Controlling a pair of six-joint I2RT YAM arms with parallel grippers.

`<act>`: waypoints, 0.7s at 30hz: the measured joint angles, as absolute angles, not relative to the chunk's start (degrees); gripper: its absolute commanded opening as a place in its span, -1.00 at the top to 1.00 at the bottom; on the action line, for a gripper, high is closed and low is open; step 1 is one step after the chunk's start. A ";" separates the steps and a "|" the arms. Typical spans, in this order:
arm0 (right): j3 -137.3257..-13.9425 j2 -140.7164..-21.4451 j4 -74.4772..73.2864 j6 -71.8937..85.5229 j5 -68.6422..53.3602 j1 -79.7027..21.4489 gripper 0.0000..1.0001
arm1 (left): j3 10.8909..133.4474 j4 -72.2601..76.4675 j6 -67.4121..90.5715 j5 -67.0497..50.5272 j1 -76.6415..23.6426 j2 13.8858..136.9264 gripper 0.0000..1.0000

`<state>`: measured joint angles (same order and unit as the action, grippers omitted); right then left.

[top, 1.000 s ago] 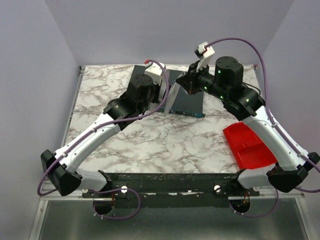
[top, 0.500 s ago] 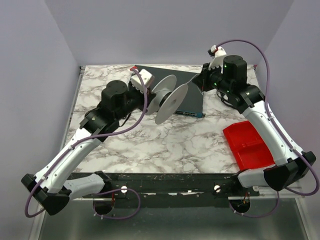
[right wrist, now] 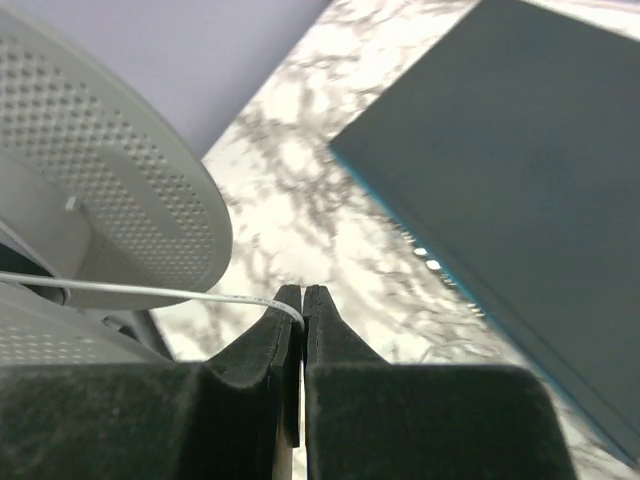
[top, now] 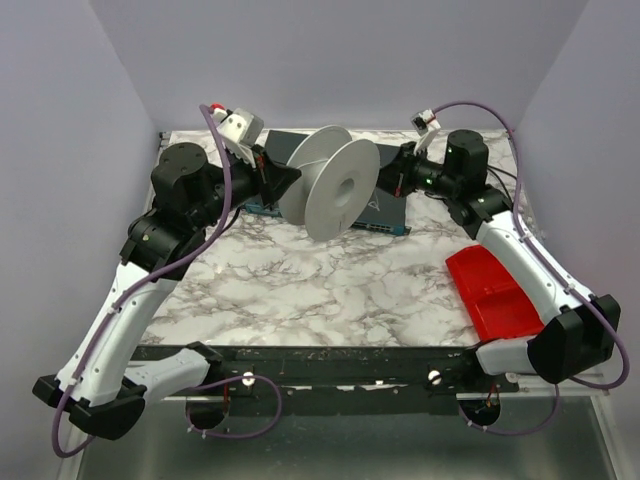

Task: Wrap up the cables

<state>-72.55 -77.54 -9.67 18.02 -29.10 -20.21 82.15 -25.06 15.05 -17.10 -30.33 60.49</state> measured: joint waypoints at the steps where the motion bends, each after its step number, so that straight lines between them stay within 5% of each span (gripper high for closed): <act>1: -71.13 -77.54 -7.75 19.16 -31.31 -20.27 0.82 | 83.00 -25.52 15.90 -17.45 -30.33 60.49 1.00; 11: -62.94 -77.32 11.29 31.09 -42.00 -20.27 0.25 | 88.40 -27.20 22.26 -18.48 -30.33 60.60 1.00; 21: -59.90 -77.34 17.58 35.40 -40.53 -22.09 0.23 | 88.51 -24.03 27.92 -14.94 -30.33 60.86 1.00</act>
